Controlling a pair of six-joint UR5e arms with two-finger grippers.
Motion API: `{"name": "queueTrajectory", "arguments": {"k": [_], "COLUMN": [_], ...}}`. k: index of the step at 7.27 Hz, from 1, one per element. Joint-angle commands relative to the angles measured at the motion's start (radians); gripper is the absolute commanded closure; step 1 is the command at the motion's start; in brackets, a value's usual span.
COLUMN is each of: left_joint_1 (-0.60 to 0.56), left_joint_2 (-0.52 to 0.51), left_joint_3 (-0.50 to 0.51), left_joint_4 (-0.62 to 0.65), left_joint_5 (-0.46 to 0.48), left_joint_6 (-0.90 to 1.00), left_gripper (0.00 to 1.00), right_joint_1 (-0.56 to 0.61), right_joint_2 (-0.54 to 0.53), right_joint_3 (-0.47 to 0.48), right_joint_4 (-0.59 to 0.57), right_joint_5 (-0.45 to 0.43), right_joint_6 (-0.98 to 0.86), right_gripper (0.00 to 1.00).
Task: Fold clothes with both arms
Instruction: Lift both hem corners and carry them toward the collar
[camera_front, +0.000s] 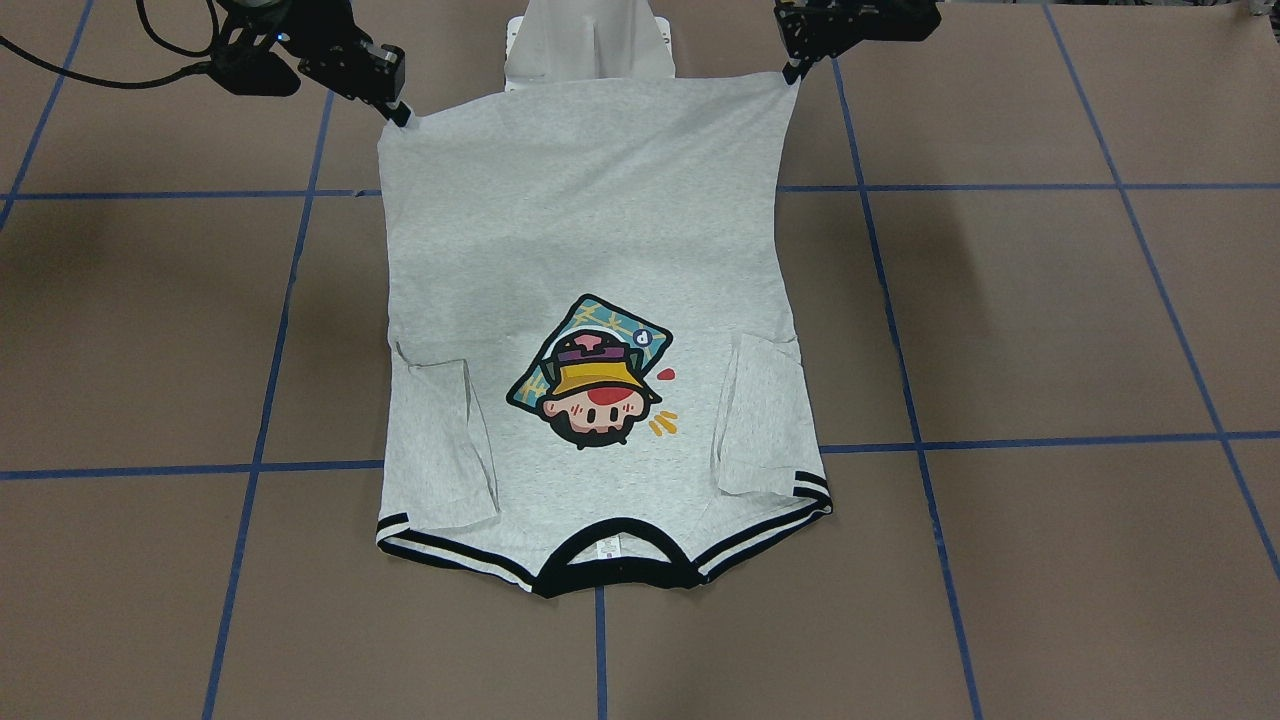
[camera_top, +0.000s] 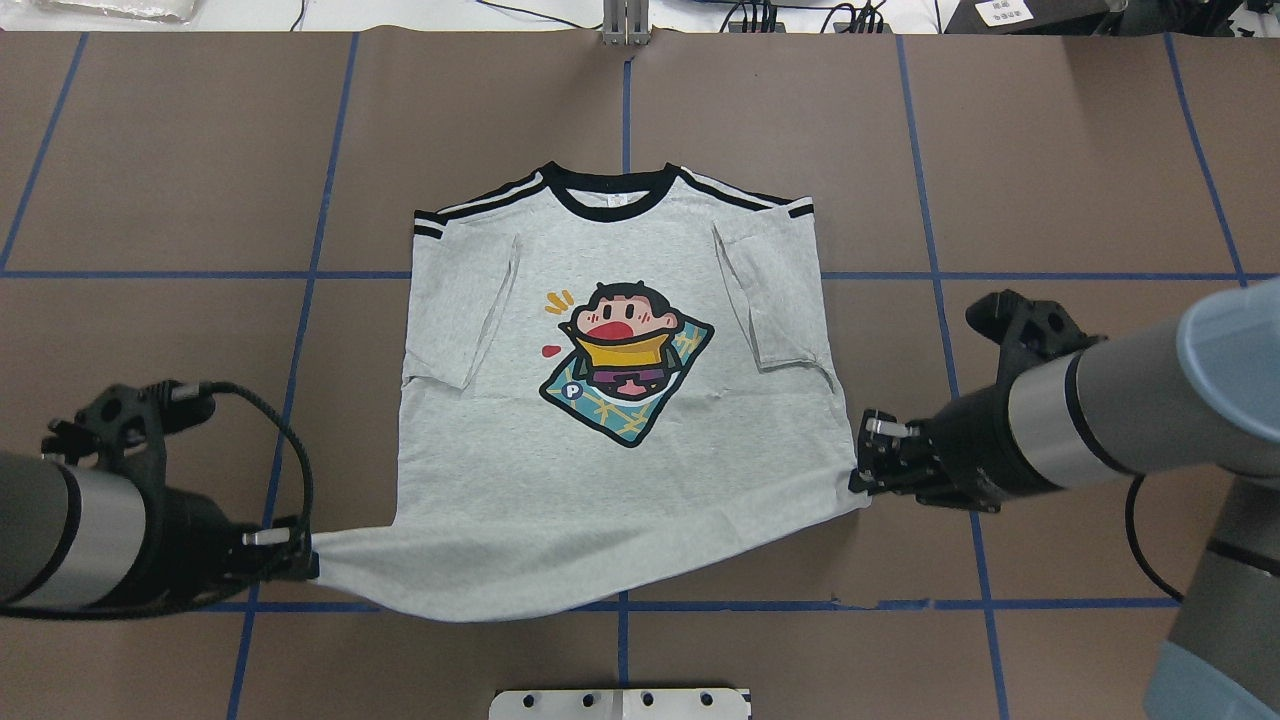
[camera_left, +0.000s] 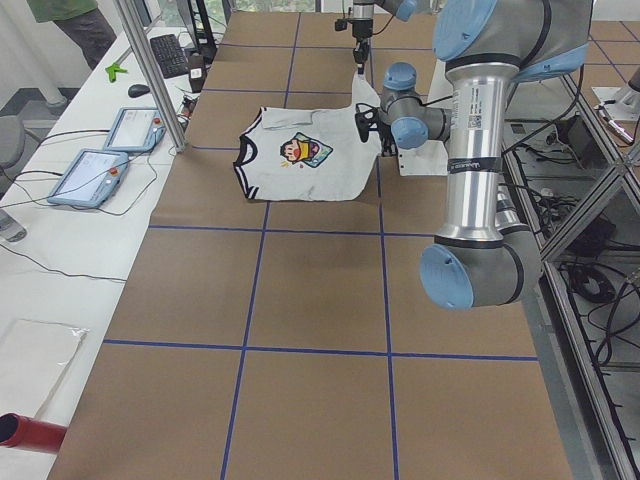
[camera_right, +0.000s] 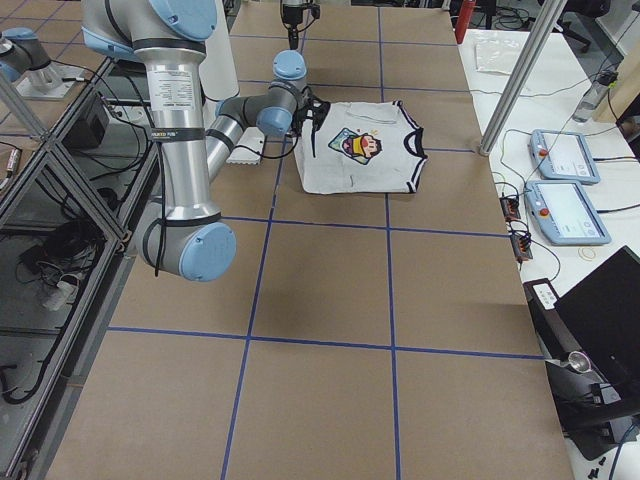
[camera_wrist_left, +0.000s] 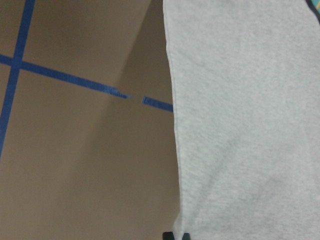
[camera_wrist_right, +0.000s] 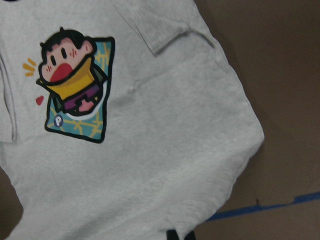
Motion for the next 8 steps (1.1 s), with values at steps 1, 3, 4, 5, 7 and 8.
{"name": "queueTrajectory", "arguments": {"k": [1, 3, 4, 5, 7, 8], "left_joint_1": [-0.200, -0.272, -0.303, -0.349, -0.424, -0.429], "left_joint_2": [-0.091, -0.229, -0.311, -0.389, -0.448, -0.449], "left_joint_3": [0.151, 0.317, 0.421, 0.528, 0.703, 0.795], "left_joint_4": [0.001, -0.001, -0.005, -0.013, -0.089, -0.194], "left_joint_5": [-0.068, -0.081, -0.081, -0.081, -0.079, -0.078], "left_joint_6": [0.157, 0.199, 0.202, 0.227, 0.277, 0.278], "left_gripper": [1.00, 1.00, 1.00, 1.00, 1.00, 1.00], "right_joint_1": [0.178, 0.240, 0.249, 0.263, 0.278, 0.281], "right_joint_2": [0.085, 0.220, 0.292, 0.331, 0.386, 0.411], "right_joint_3": [-0.133, -0.331, -0.429, -0.504, -0.607, -0.653], "right_joint_4": [0.002, 0.000, 0.000, 0.002, 0.002, 0.003], "right_joint_5": [0.058, 0.052, 0.049, 0.046, 0.046, 0.046], "right_joint_6": [-0.115, -0.191, -0.192, -0.200, -0.237, -0.243], "right_gripper": [1.00, 1.00, 1.00, 1.00, 1.00, 1.00]}}
